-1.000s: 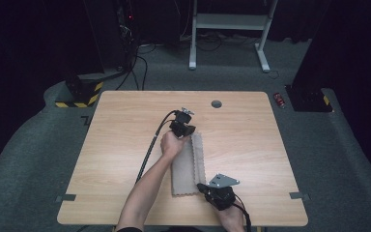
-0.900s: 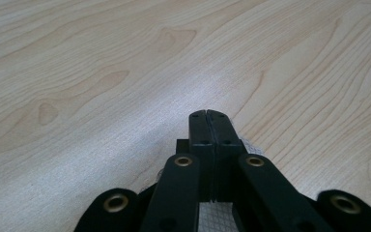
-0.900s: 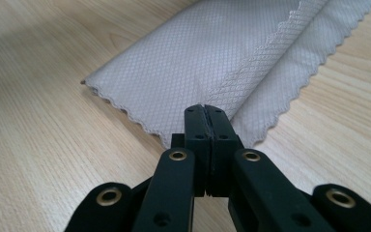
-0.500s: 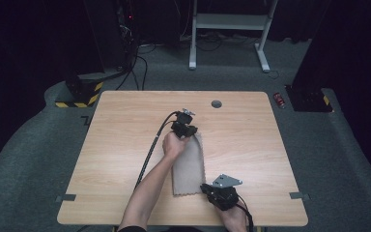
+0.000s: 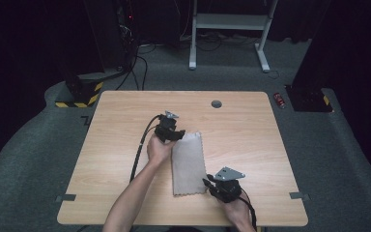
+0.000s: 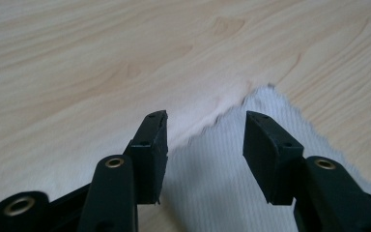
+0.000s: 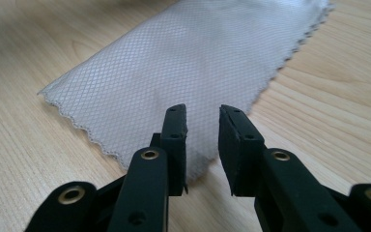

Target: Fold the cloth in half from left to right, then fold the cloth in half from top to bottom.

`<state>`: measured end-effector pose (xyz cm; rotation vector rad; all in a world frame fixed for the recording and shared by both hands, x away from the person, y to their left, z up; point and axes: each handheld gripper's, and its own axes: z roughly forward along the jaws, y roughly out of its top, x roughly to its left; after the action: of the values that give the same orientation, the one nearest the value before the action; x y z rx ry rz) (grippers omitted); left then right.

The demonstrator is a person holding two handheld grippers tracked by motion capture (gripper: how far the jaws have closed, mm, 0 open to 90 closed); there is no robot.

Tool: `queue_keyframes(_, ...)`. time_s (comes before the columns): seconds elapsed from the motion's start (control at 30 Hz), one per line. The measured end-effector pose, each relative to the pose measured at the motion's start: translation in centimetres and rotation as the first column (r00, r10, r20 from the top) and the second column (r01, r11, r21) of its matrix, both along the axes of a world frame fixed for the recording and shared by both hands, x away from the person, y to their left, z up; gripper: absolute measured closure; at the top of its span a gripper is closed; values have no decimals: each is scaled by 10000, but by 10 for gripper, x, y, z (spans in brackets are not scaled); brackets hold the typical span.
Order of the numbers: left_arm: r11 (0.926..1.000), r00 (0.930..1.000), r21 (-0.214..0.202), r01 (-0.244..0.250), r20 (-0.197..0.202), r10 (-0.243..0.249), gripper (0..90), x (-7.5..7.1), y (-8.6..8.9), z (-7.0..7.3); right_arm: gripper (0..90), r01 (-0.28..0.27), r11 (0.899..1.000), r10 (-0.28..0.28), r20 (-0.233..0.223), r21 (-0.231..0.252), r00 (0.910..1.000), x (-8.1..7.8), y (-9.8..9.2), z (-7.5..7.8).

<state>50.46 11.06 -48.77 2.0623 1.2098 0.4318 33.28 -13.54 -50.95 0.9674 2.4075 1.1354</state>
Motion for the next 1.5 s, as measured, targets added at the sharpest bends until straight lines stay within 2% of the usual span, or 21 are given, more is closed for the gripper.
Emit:
queue_keyframes(0.1, 9997, 9999, 236, -79, -68, 80, 508, -6, 5, -8, 706, -237, 9992, 235, -93, -314, 9997, 3, 7, -4)
queue_keyframes(0.23, 9979, 9986, 395, -513, -104, 517, 507, -7, 11, -17, 695, -430, 9966, 423, -109, -707, 9990, 4, 11, -10)
queue_keyframes(0.33, 9950, 9963, 526, -851, -80, 856, 509, -6, 14, -21, 686, -465, 9961, 461, -64, -748, 9989, 2, 10, -11)
queue_keyframes(0.4, 9931, 9958, 747, -904, -48, 911, 511, -5, 16, -23, 679, -462, 9958, 458, -72, -789, 9989, 1, 9, -11)
queue_keyframes(0.53, 9927, 9944, 578, -1055, -31, 1058, 510, -4, 18, -27, 666, -520, 9956, 515, -90, -785, 9986, 0, 5, -11)
queue_keyframes(0.67, 9923, 9953, 767, -973, 96, 968, 511, -3, 18, -27, 653, -585, 9951, 582, -64, -793, 9983, -1, 4, -11)
queue_keyframes(0.8, 9927, 9939, 481, -1104, 9, 1104, 499, -2, 20, -28, 646, -618, 9949, 612, -94, -797, 9981, -1, 3, -11)
queue_keyframes(0.9, 9923, 9941, 596, -1087, 16, 1088, 496, -2, 21, -27, 639, -627, 9949, 619, -130, -785, 9980, 0, 3, -11)
queue_keyframes(0.97, 9928, 9940, 476, -1097, -8, 1098, 495, -5, 21, -27, 632, -652, 9950, 641, -170, -752, 9978, 1, 2, -11)
queue_keyframes(1.07, 9952, 9961, 413, -883, 6, 884, 488, -11, 22, -24, 620, -671, 9956, 653, -290, -654, 9974, 2, 1, -11)
queue_keyframes(1.23, 9979, 9986, 486, -418, 354, 401, 470, -29, 26, -15, 618, -673, 9959, 659, -248, -597, 9975, 2, -1, -10)
queue_keyframes(1.33, 9997, 9987, 199, -124, 497, 114, 465, -44, 29, -9, 618, -685, 9962, 680, -120, -536, 9976, 2, -2, -10)
queue_keyframes(1.5, 9986, 9976, -105, 519, 470, -513, 456, -71, 32, -3, 626, -751, 9965, 751, -24, -365, 9972, 1, -3, -6)
